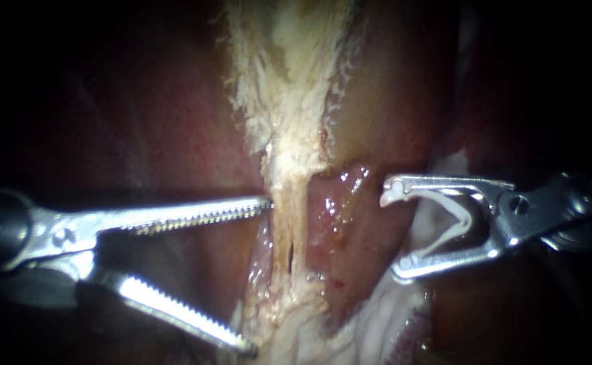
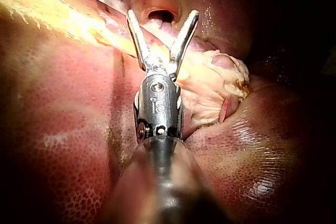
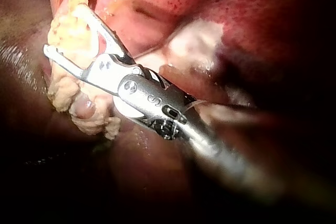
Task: Grabbing gallbladder
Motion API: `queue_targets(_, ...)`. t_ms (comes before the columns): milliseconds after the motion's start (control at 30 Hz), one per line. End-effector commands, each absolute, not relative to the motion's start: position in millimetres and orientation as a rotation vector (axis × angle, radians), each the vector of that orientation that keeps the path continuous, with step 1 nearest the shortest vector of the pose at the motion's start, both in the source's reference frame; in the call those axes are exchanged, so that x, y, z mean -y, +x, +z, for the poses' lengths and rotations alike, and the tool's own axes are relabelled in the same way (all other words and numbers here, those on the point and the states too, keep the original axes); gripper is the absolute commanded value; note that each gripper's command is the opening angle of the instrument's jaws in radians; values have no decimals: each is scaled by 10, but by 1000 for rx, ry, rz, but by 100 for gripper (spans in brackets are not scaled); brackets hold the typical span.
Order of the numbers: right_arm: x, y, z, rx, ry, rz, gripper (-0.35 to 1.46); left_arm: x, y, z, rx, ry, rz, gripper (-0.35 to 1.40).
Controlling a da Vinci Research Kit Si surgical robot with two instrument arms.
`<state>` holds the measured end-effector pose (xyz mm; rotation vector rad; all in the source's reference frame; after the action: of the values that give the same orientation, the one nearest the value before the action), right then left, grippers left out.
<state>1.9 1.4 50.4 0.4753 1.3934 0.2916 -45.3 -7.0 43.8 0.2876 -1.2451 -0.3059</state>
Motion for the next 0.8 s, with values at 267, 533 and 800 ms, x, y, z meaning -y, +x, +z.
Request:
queue_targets(267, -14, 18, 504, -1393, 476, 291, 57, 66, -448, 431, 1208, 234, -392, 79)
queue_targets(533, -14, 19, 503, -1393, 476, 292, 57, 46, -449, 426, 1134, 166, -601, 74)
queue_targets(800, -14, 19, 503, -1394, 475, 292, 57, 31, -468, 462, 1084, 112, -676, 72)
